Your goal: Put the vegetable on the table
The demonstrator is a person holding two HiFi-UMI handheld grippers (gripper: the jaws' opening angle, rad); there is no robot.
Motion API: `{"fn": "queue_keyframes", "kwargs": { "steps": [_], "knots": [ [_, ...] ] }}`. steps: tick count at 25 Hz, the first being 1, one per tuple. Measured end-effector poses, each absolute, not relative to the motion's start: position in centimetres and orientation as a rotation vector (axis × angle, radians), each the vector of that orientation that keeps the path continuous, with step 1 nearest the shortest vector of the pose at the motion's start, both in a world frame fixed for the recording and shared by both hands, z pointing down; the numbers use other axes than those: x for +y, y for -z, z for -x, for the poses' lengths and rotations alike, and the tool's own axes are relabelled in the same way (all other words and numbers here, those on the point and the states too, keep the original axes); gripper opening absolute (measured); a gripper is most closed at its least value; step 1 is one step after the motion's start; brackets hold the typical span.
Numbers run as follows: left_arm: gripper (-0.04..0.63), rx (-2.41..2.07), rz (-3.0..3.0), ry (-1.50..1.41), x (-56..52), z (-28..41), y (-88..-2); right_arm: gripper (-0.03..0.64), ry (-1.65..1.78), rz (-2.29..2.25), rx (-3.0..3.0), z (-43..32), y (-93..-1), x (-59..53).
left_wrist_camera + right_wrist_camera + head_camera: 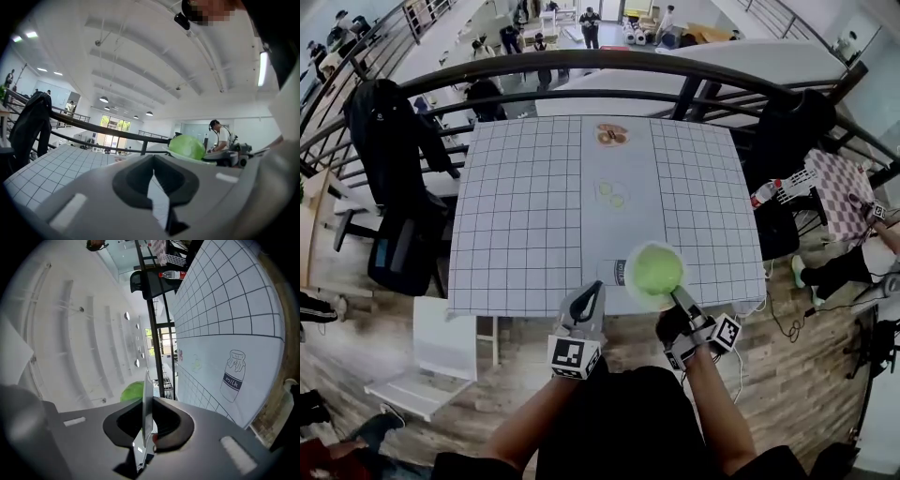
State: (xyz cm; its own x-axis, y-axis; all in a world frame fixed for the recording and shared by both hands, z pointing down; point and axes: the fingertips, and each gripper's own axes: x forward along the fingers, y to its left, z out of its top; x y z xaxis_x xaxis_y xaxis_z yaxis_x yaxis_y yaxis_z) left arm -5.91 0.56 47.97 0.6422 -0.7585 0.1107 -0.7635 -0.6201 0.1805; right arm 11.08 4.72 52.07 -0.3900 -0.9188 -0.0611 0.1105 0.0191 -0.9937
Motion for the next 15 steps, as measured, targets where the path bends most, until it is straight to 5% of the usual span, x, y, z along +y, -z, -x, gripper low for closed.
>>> {"fn": "queue_keyframes", "kwargs": {
  "steps": [15],
  "knots": [
    [0.009,-1.191,-2.648,-0.035,-6.2,5.2,-49.3,0.032,1.496,0.906,1.469,-11.2,-52.5,-1.8]
  ]
}}
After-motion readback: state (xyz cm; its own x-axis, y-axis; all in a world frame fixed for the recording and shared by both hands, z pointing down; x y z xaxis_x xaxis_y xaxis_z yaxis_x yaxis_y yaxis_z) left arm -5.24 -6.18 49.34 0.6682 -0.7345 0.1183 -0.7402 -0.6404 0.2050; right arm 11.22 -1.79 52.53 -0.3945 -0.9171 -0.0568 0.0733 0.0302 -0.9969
